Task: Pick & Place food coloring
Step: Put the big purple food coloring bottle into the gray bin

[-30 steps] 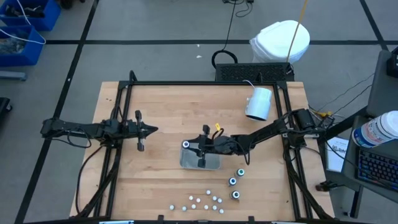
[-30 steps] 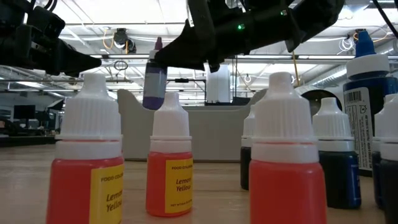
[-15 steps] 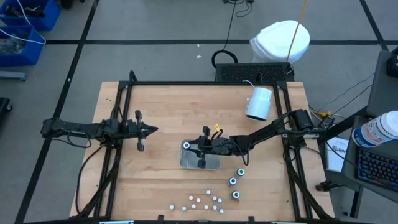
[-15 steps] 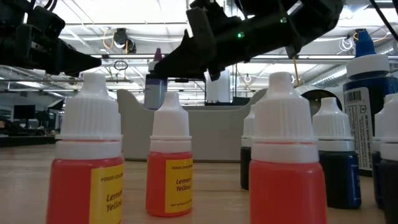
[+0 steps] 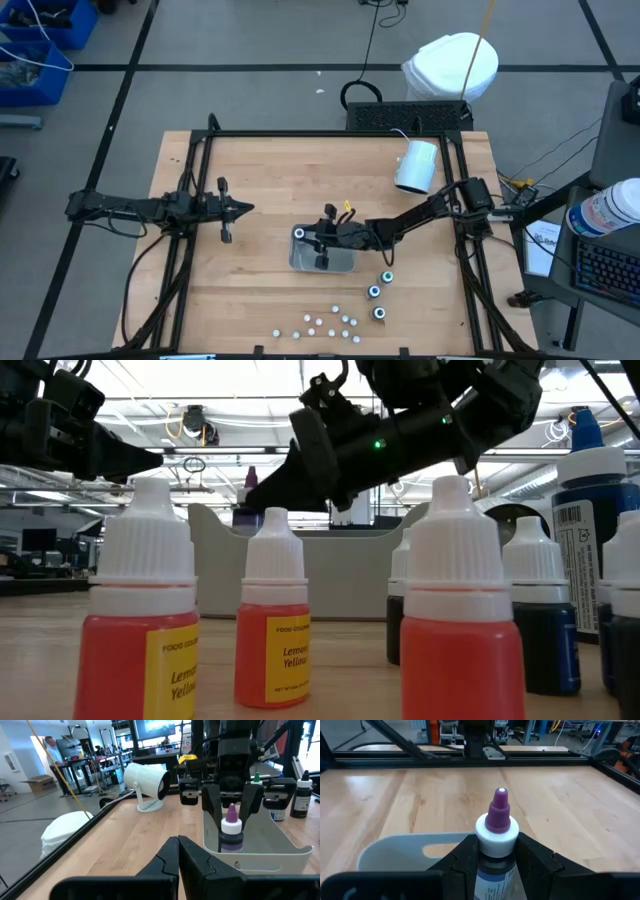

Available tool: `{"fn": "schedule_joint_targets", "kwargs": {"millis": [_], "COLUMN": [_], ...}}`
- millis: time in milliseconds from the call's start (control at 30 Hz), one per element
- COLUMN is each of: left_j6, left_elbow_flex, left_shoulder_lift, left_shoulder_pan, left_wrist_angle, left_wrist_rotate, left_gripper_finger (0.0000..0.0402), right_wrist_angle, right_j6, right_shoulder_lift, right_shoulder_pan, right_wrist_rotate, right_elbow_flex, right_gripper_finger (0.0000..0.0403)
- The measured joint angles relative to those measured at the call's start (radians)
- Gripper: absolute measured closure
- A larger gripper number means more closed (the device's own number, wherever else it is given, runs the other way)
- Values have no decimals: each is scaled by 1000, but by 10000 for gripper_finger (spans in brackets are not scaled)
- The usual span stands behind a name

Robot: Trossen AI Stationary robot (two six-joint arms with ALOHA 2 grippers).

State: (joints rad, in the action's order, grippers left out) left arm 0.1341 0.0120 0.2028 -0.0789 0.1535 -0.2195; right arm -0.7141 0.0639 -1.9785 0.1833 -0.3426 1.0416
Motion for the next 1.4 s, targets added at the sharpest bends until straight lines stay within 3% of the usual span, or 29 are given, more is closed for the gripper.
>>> {"fn": "schedule_joint_targets", "kwargs": {"millis": [700, 1167, 1400], "left_j6": [-8, -4, -5], "left_elbow_flex": [0, 0, 0], "left_shoulder_lift": [0, 0, 0], "left_shoulder_pan": [0, 0, 0], "left_wrist_angle": [1, 6, -1], "left_wrist_rotate": [0, -10, -10], "left_gripper_finger": [392, 392, 392], "right_wrist_angle": [30, -56, -56], "right_j6": [29, 31, 20], "right_shoulder_lift": [-1, -66, -66], "right_shoulder_pan": [0, -7, -7], "right_wrist_rotate": [6, 6, 7], "right_elbow_flex": [0, 2, 2], "right_gripper_finger": [296, 296, 269]}}
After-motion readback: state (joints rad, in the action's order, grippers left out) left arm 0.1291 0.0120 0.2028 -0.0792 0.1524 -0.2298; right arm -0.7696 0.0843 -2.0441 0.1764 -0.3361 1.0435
